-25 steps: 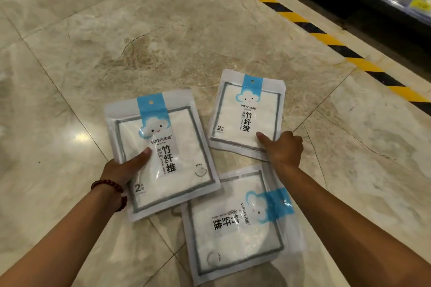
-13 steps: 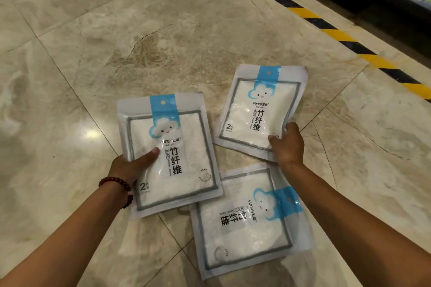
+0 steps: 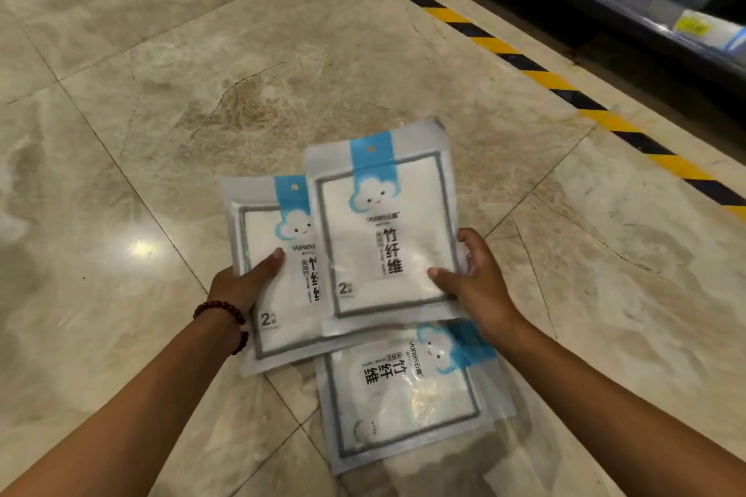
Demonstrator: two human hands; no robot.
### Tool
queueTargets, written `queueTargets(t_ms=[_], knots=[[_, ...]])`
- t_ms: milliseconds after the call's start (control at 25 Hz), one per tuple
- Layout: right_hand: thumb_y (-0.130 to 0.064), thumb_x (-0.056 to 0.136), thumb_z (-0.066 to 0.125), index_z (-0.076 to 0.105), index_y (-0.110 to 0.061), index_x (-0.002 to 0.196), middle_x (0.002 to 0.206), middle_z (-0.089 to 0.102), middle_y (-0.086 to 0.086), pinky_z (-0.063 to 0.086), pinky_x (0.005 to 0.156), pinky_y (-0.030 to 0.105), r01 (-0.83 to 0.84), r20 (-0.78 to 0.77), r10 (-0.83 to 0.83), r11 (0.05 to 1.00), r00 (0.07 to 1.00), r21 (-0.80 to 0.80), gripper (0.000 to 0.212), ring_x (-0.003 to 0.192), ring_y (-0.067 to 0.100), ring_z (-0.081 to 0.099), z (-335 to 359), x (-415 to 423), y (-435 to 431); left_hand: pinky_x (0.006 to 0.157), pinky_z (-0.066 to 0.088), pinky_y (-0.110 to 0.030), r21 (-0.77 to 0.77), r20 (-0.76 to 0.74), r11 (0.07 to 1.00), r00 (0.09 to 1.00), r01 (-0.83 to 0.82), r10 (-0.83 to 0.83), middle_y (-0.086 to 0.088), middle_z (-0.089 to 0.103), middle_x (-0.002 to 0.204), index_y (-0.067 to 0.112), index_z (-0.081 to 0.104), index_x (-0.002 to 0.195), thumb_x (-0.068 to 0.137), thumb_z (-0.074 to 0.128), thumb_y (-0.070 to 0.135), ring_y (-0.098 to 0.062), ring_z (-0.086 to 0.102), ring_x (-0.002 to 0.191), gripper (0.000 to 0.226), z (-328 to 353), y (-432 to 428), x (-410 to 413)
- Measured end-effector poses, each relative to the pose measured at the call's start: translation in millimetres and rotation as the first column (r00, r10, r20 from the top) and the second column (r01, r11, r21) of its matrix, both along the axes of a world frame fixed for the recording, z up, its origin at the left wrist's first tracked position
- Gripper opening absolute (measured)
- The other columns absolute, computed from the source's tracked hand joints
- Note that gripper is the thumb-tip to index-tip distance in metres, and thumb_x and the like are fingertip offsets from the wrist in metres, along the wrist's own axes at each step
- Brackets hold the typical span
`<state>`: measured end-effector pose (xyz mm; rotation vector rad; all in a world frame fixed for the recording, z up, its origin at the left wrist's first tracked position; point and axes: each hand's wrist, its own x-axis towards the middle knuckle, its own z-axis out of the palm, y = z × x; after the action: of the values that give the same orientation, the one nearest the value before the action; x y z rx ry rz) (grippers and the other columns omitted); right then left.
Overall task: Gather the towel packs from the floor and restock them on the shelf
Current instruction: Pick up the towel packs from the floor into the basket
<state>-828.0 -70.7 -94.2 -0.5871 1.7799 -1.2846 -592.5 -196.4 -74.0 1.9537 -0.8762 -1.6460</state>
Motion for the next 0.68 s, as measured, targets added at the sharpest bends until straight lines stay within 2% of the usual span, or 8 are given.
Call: queueTargets(t_ms=[160, 240, 320, 440, 560, 600, 640, 680], knots=[[0.006, 0.076, 0.068, 0.048, -0.031, 0.096, 0.110, 0.064, 0.014, 0.050, 0.090, 0.046, -0.066, 0.028, 0.065, 0.997, 0.997, 0.030, 0.047, 0.097, 0.031, 0.063, -3, 30, 4, 0.067, 0.045, -0.029, 0.027, 0.013, 0.996, 0.997, 0.080, -0.080, -0.005, 0.062, 0.081, 0.014, 0.057, 0.084, 0.075, 0.063, 0.057, -0.021, 0.059, 0.073, 0.044, 2, 7, -8], [0.006, 0.076, 0.068, 0.046, -0.029, 0.092, 0.104, 0.064, 0.008, 0.049, 0.087, 0.038, -0.072, 0.046, 0.070, 0.996, 0.996, 0.044, 0.045, 0.092, 0.022, 0.061, -4, 41, 6, 0.065, 0.046, -0.028, 0.027, -0.035, 0.996, 0.996, 0.086, -0.085, -0.005, 0.063, 0.082, 0.016, 0.057, 0.082, 0.070, 0.065, 0.057, -0.023, 0.060, 0.076, 0.043, 2, 11, -11], [0.003, 0.078, 0.068, 0.045, -0.026, 0.093, 0.098, 0.060, -0.001, 0.047, 0.085, 0.029, -0.132, 0.025, 0.131, 0.990, 0.991, 0.050, 0.040, 0.088, 0.013, 0.057, -3, 53, 8, 0.063, 0.051, -0.029, 0.027, -0.106, 0.995, 0.990, 0.094, -0.091, -0.008, 0.068, 0.084, 0.015, 0.061, 0.084, 0.065, 0.072, 0.046, -0.025, 0.065, 0.076, 0.038, 2, 15, -12], [-0.008, 0.082, 0.067, 0.047, -0.013, 0.109, 0.106, 0.060, 0.001, 0.045, 0.085, 0.025, -0.268, -0.107, 0.279, 0.957, 0.954, 0.110, 0.034, 0.096, 0.015, 0.056, -7, 61, 7, 0.060, 0.058, -0.030, -0.007, -0.144, 0.992, 0.981, 0.127, -0.127, -0.009, 0.072, 0.087, 0.011, 0.065, 0.087, 0.063, 0.079, 0.020, -0.018, 0.071, 0.065, 0.029, 0, 19, -10], [-0.019, 0.081, 0.072, 0.052, -0.013, 0.099, 0.087, 0.059, -0.005, 0.042, 0.066, 0.015, -0.367, -0.126, 0.388, 0.916, 0.913, 0.164, 0.028, 0.074, 0.001, 0.054, -5, 46, 4, 0.049, 0.055, -0.024, -0.086, -0.052, 0.985, 0.987, 0.149, -0.154, -0.003, 0.072, 0.071, 0.011, 0.064, 0.086, 0.066, 0.079, 0.012, -0.012, 0.069, 0.055, 0.024, 4, 13, -2], [-0.024, 0.079, 0.073, 0.055, -0.014, 0.096, 0.084, 0.059, -0.004, 0.043, 0.067, 0.016, -0.392, -0.185, 0.426, 0.899, 0.886, 0.194, 0.027, 0.071, 0.000, 0.052, -7, 36, 4, 0.046, 0.053, -0.023, -0.110, -0.027, 0.983, 0.988, 0.145, -0.149, -0.001, 0.071, 0.065, 0.012, 0.063, 0.084, 0.067, 0.079, 0.012, -0.012, 0.068, 0.054, 0.023, 6, 9, 2], [-0.030, 0.078, 0.074, 0.057, -0.014, 0.100, 0.091, 0.061, -0.001, 0.046, 0.074, 0.021, -0.432, -0.312, 0.504, 0.859, 0.805, 0.274, 0.032, 0.080, 0.004, 0.054, -11, 22, 5, 0.045, 0.052, -0.022, -0.130, -0.008, 0.983, 0.991, 0.132, -0.134, -0.001, 0.070, 0.064, 0.013, 0.062, 0.082, 0.068, 0.079, 0.012, -0.014, 0.067, 0.055, 0.022, 8, 6, 6], [-0.035, 0.077, 0.074, 0.055, -0.014, 0.114, 0.108, 0.061, 0.003, 0.046, 0.086, 0.028, -0.487, -0.430, 0.634, 0.772, 0.643, 0.409, 0.047, 0.098, 0.010, 0.055, -18, 9, 5, 0.046, 0.052, -0.023, -0.147, 0.007, 0.982, 0.993, 0.116, -0.116, -0.003, 0.069, 0.068, 0.015, 0.061, 0.081, 0.069, 0.079, 0.013, -0.016, 0.066, 0.059, 0.022, 9, 3, 10]])
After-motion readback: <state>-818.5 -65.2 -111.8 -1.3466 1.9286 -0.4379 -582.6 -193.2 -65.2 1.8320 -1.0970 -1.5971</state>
